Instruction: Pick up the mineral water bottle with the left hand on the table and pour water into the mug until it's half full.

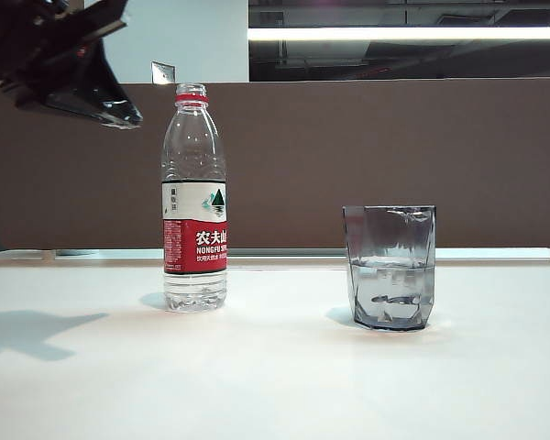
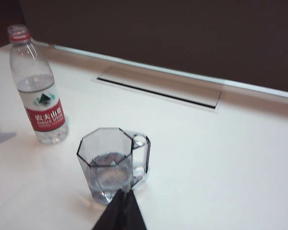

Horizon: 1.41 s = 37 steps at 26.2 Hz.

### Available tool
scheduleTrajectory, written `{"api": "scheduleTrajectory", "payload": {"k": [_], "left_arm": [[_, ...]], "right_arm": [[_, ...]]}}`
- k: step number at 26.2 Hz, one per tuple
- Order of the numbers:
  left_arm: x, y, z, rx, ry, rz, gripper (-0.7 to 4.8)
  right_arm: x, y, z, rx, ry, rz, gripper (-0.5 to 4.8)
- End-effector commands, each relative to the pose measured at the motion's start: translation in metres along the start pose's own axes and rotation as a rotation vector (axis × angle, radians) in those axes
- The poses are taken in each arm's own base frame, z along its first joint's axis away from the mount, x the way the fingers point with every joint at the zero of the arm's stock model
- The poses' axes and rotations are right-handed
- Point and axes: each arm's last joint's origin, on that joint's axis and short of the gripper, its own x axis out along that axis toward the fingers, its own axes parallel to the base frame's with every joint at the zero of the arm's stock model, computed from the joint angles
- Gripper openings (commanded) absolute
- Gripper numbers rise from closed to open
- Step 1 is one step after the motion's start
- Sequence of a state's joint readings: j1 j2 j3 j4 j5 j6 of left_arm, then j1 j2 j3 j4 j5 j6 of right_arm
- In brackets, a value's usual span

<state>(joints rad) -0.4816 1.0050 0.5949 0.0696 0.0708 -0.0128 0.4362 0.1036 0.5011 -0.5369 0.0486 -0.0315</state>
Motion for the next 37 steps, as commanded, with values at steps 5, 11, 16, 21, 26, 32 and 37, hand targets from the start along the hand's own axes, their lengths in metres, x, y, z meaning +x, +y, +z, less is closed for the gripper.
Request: {"api": "scheduleTrajectory", "payload": {"k": [5, 11, 16, 21, 26, 32, 37], "left_arm": [[-0.029, -0.002, -0.009, 0.018, -0.176, -0.004, -0.07], [-0.046, -0.003, -0.023, 0.025, -0.273, -0.005, -0.07], [-0.054, -0.003, -0.036, 0.028, -0.303, -0.005, -0.07], [-0.069, -0.004, -0.047, 0.035, -0.371, -0.003, -0.07], [-0.080, 0.000, -0.055, 0.086, -0.428, 0.048, -0.07], [-0.090, 0.011, -0.065, 0.083, -0.477, 0.150, -0.07], [-0.099, 0.021, -0.076, 0.078, -0.509, 0.274, -0.07]], "right_arm": [[-0.003, 0.000, 0.002, -0.001, -0.027, -0.004, -0.08], [-0.003, 0.000, 0.002, -0.001, -0.027, -0.004, -0.08], [-0.003, 0.000, 0.002, -0.001, -0.028, -0.004, -0.08], [-0.003, 0.000, 0.002, -0.001, -0.028, -0.004, -0.08], [-0.003, 0.000, 0.002, -0.001, -0.028, -0.004, -0.08], [-0.003, 0.000, 0.002, -0.001, -0.028, -0.004, -0.08], [-0.003, 0.000, 0.002, -0.001, -0.028, -0.004, -0.08]]}}
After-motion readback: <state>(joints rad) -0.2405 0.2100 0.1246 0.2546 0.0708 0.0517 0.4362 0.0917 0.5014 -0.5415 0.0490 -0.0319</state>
